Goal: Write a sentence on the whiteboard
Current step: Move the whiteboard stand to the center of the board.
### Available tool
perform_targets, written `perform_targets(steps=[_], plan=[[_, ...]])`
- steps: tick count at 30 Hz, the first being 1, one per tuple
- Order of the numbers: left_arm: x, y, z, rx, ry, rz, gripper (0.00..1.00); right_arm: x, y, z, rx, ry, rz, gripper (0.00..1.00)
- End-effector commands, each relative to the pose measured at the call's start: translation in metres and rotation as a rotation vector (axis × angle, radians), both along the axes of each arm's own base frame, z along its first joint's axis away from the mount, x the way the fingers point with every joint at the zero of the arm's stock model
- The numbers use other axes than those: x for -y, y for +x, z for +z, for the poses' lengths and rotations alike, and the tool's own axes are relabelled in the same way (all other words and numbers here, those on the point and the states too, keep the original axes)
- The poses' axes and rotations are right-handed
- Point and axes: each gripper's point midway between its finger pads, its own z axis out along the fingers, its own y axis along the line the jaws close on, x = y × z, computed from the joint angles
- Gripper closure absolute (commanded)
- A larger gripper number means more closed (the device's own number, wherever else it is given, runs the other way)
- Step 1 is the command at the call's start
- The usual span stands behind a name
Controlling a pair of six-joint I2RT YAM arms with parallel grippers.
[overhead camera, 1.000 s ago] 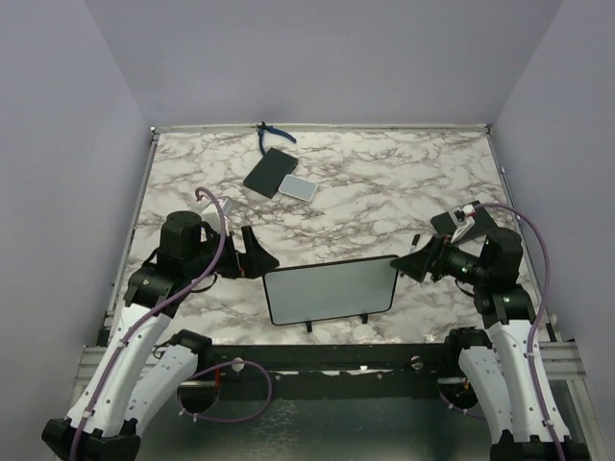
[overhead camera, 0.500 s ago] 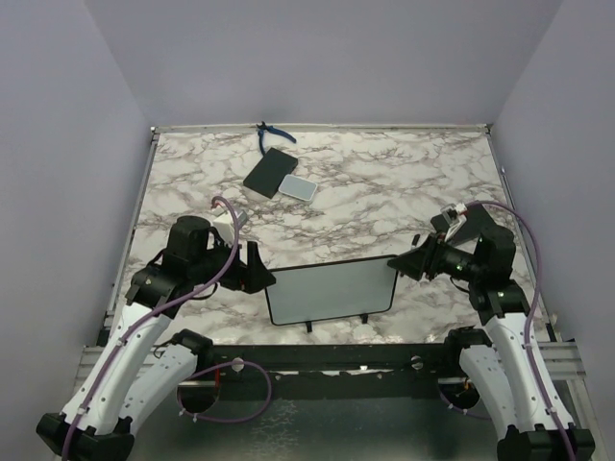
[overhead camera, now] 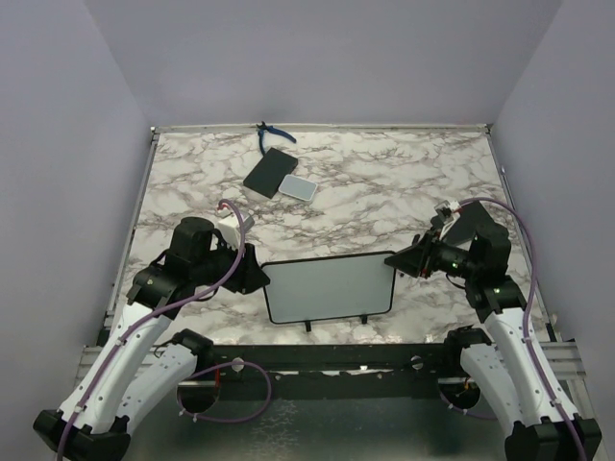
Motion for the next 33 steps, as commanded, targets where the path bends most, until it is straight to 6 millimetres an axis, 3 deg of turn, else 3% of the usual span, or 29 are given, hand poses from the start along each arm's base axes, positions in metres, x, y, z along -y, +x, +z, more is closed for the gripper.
perform_targets(steps=[1,13,23,33], plan=[[-0.003,0.002,0.002,0.040,0.020,-0.002,0.62,-0.002,0.001,-0.003,0.013,-0.001,0.002,0.70],[-0.001,0.012,0.009,0.103,0.006,0.004,0.81,-0.003,0.005,-0.001,0.038,-0.010,-0.009,0.83],[0.003,0.016,0.019,0.113,-0.035,0.029,0.87,-0.007,0.013,0.001,0.068,-0.022,-0.022,0.99],[0.005,0.018,0.024,0.129,-0.097,0.079,0.88,-0.019,0.021,-0.009,0.114,-0.053,-0.013,0.99]])
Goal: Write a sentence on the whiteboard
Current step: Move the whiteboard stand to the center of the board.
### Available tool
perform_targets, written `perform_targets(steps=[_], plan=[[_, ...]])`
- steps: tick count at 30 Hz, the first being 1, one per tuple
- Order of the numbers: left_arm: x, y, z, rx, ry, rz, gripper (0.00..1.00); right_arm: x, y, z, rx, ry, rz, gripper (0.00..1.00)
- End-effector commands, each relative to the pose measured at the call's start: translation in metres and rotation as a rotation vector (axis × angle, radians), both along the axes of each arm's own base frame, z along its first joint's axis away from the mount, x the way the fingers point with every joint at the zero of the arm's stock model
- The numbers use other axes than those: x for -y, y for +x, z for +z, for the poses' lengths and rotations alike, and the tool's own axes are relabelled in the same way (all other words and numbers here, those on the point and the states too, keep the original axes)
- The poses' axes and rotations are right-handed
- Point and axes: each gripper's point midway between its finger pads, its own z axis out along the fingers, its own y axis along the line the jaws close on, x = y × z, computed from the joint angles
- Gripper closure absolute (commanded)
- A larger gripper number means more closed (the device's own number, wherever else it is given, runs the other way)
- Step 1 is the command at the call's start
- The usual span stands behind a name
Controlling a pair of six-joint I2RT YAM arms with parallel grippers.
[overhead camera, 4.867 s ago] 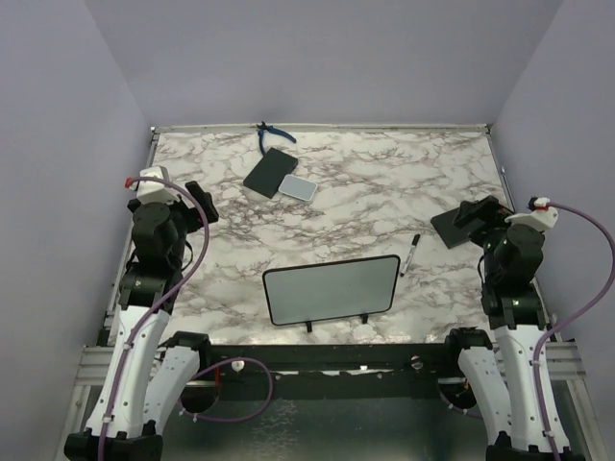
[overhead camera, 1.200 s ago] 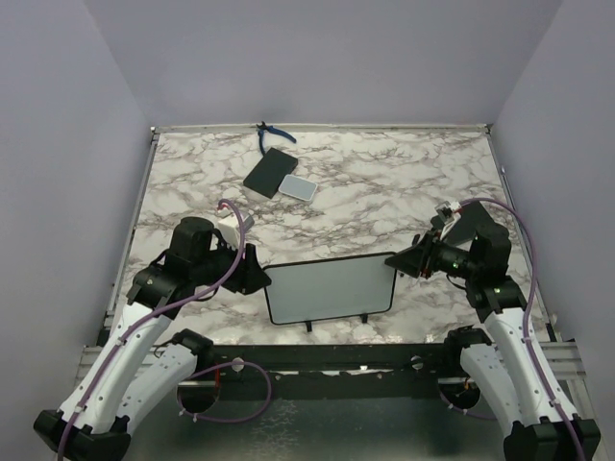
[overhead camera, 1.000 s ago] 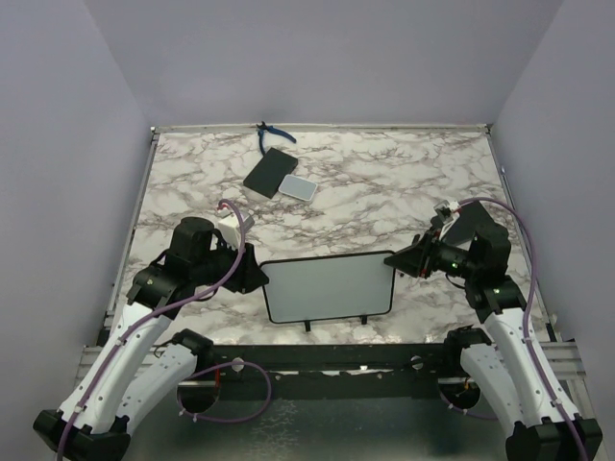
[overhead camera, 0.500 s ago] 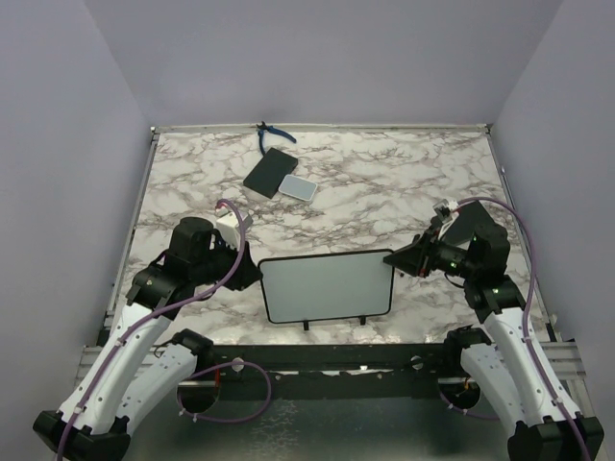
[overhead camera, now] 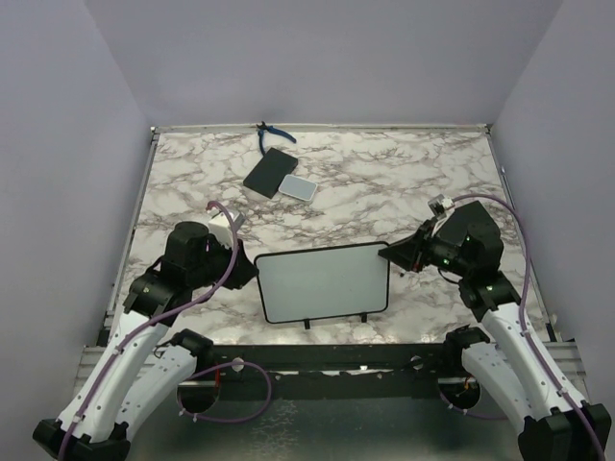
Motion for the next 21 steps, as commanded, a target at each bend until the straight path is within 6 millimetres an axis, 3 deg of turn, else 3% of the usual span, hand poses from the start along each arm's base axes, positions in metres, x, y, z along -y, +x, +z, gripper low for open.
perform_targets(steps=[1,8,10,15,18,21], plan=[[0.019,0.001,0.026,0.062,-0.125,-0.047,0.88,-0.005,0.005,-0.012,0.009,-0.017,-0.012,0.99],[0.021,-0.003,0.029,0.067,-0.138,-0.067,0.86,-0.004,0.005,-0.003,0.042,-0.027,-0.018,0.99],[0.022,-0.004,0.030,0.061,-0.145,-0.071,0.76,-0.001,0.003,-0.004,0.030,-0.035,-0.031,0.99],[0.017,-0.007,0.034,0.053,-0.130,-0.052,0.40,0.007,0.000,0.002,0.050,-0.043,-0.095,0.99],[0.005,-0.007,0.027,0.018,-0.065,0.004,0.31,0.011,-0.003,0.006,0.059,-0.044,-0.114,0.97],[-0.007,-0.012,0.018,-0.021,-0.013,0.048,0.22,0.012,-0.005,0.003,0.046,-0.048,-0.123,0.86]])
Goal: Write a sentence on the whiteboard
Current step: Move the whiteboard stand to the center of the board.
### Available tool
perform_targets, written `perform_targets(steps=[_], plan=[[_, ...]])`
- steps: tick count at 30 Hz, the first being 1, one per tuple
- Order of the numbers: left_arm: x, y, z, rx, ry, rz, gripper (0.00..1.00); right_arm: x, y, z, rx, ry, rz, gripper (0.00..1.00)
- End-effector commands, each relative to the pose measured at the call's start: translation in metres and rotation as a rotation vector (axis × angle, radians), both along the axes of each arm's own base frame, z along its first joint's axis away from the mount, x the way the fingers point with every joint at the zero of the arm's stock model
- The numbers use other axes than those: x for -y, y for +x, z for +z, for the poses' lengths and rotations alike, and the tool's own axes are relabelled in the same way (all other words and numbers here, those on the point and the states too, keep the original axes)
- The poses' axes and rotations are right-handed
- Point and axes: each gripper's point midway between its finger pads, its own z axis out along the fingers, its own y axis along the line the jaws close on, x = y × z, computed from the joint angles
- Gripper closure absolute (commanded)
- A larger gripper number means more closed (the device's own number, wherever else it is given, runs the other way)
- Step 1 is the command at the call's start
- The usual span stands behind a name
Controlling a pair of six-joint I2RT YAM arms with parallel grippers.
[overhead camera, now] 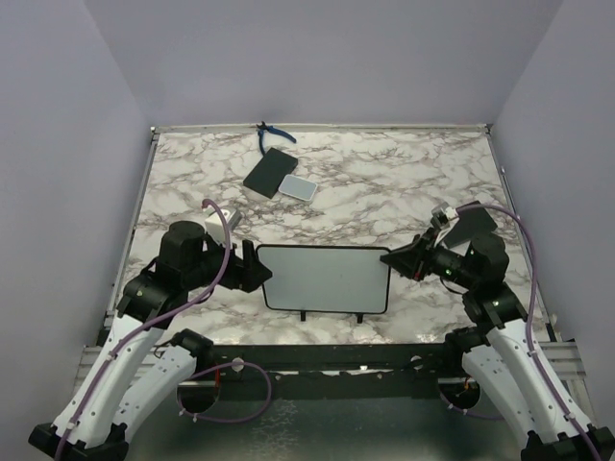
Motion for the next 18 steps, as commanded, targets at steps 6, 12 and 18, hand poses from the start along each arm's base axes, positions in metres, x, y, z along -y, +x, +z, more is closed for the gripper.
perform_targets(steps=[6,12,18], plan=[[-0.011,-0.012,-0.008,-0.095,0.020,0.077,0.17,0.012,0.003,-0.013,-0.058,-0.026,-0.099,0.57],[-0.011,-0.020,-0.029,-0.168,0.001,0.103,0.20,0.016,-0.004,-0.006,-0.044,-0.020,-0.116,0.24],[-0.015,-0.025,-0.040,-0.207,-0.050,0.184,0.24,0.028,-0.001,0.005,-0.017,-0.027,-0.206,0.14]])
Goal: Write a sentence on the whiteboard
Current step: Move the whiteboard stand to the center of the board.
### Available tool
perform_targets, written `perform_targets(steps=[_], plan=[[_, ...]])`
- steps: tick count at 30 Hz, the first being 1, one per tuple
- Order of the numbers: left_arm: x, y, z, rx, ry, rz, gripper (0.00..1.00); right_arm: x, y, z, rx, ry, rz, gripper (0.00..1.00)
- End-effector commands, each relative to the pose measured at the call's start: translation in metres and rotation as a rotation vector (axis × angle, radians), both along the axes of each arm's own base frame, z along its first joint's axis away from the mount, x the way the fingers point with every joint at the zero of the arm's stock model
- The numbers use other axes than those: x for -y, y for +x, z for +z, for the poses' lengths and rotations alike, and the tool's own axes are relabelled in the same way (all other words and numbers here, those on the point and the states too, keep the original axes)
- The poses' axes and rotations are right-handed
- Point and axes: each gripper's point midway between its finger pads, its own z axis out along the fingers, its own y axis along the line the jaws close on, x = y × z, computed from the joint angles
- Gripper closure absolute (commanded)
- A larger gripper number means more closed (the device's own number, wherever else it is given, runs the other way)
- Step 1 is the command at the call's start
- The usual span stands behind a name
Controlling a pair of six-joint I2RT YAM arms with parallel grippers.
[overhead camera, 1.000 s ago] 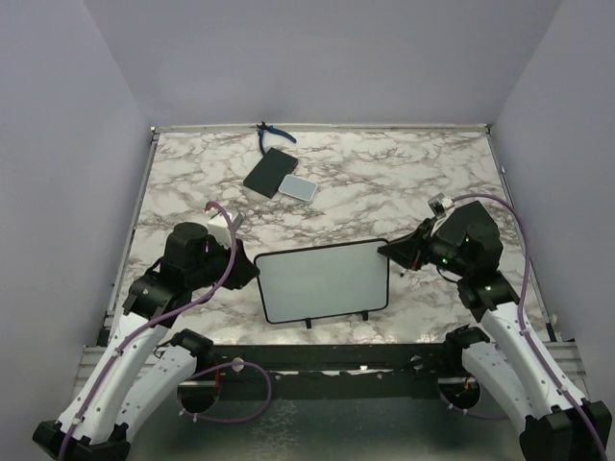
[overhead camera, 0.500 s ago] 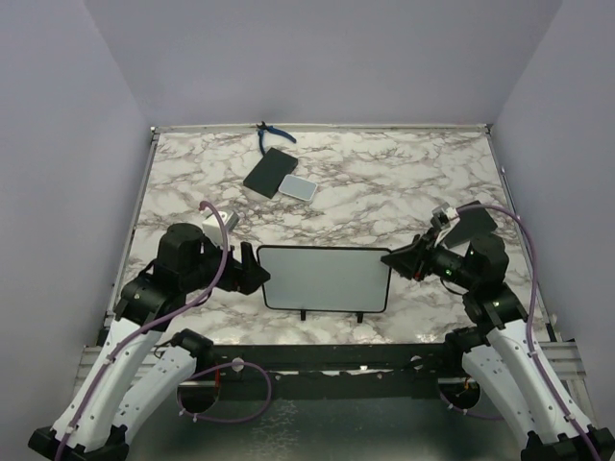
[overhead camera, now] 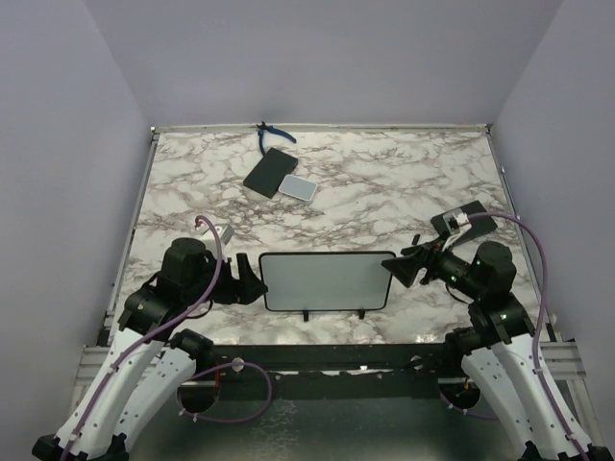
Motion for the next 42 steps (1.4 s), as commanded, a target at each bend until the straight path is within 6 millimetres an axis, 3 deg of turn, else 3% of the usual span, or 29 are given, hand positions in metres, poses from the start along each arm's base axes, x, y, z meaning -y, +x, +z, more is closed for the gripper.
perform_targets(steps=[1,6,15,18,26,37,42], plan=[[-0.001,-0.003,-0.010,-0.057,-0.042,0.080,0.24,0.012,0.005,0.007,0.001,-0.016,-0.093,0.14],[0.004,0.001,-0.025,-0.092,-0.041,0.070,0.25,0.006,0.007,0.004,-0.001,-0.020,-0.047,0.20],[0.022,0.022,-0.032,-0.084,-0.062,0.059,0.26,-0.014,0.000,-0.002,0.010,0.022,0.105,0.32],[0.019,0.028,-0.029,-0.069,-0.057,0.100,0.29,-0.020,-0.003,-0.007,-0.010,0.036,0.152,0.38],[0.030,0.037,-0.037,-0.065,-0.025,0.170,0.32,-0.019,-0.006,-0.005,0.008,0.041,0.156,0.43],[0.067,0.031,-0.048,0.014,0.114,0.157,0.32,-0.019,-0.010,-0.006,0.015,0.044,0.160,0.55],[0.064,0.038,-0.046,0.057,0.129,0.189,0.32,-0.018,-0.010,-0.009,0.009,0.042,0.154,0.62]])
